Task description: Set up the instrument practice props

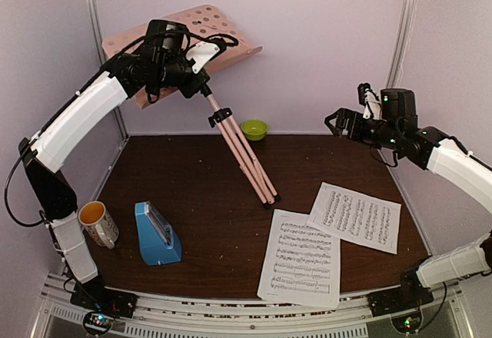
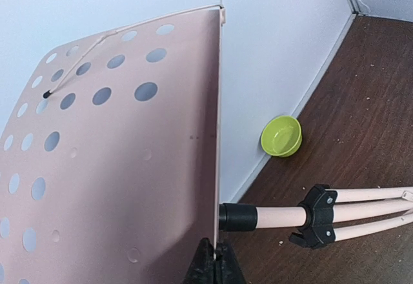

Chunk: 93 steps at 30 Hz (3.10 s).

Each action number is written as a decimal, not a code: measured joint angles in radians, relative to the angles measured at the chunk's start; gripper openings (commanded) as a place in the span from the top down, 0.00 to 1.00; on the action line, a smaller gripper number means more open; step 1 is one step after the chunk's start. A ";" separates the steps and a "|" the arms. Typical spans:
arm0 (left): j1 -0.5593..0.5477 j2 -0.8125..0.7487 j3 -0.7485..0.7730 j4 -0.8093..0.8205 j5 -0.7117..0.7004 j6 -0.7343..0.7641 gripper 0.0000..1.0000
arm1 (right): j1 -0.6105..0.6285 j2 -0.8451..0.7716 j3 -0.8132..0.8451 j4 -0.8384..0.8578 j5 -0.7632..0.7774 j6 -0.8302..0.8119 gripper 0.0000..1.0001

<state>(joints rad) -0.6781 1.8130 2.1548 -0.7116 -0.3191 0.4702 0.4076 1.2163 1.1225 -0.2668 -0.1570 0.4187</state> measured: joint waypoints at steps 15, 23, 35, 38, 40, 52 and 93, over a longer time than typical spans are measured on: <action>-0.195 -0.118 -0.172 0.238 0.119 0.427 1.00 | 0.211 0.285 0.199 0.228 -0.205 0.007 0.08; -0.232 -0.179 -0.237 0.271 0.193 0.468 1.00 | 0.243 0.414 0.299 0.326 -0.276 0.047 0.11; -0.247 -0.245 -0.357 0.320 0.251 0.467 1.00 | 0.249 0.425 0.166 0.584 -0.310 0.155 0.13; -0.246 -0.263 -0.380 0.329 0.270 0.467 1.00 | 0.249 0.428 0.156 0.623 -0.337 0.182 0.21; -0.246 -0.278 -0.400 0.338 0.286 0.470 1.00 | 0.249 0.435 0.161 0.658 -0.361 0.203 0.25; -0.233 -0.347 -0.499 0.411 0.328 0.495 1.00 | 0.256 0.520 0.220 0.792 -0.492 0.303 0.51; -0.253 -0.586 -0.655 0.859 0.224 0.394 0.32 | 0.254 0.495 0.229 0.535 -0.253 0.127 1.00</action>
<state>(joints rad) -0.9314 1.2266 1.4998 0.1478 -0.0956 0.8642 0.6621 1.7115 1.3518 0.2684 -0.4099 0.5461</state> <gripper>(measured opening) 0.647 0.181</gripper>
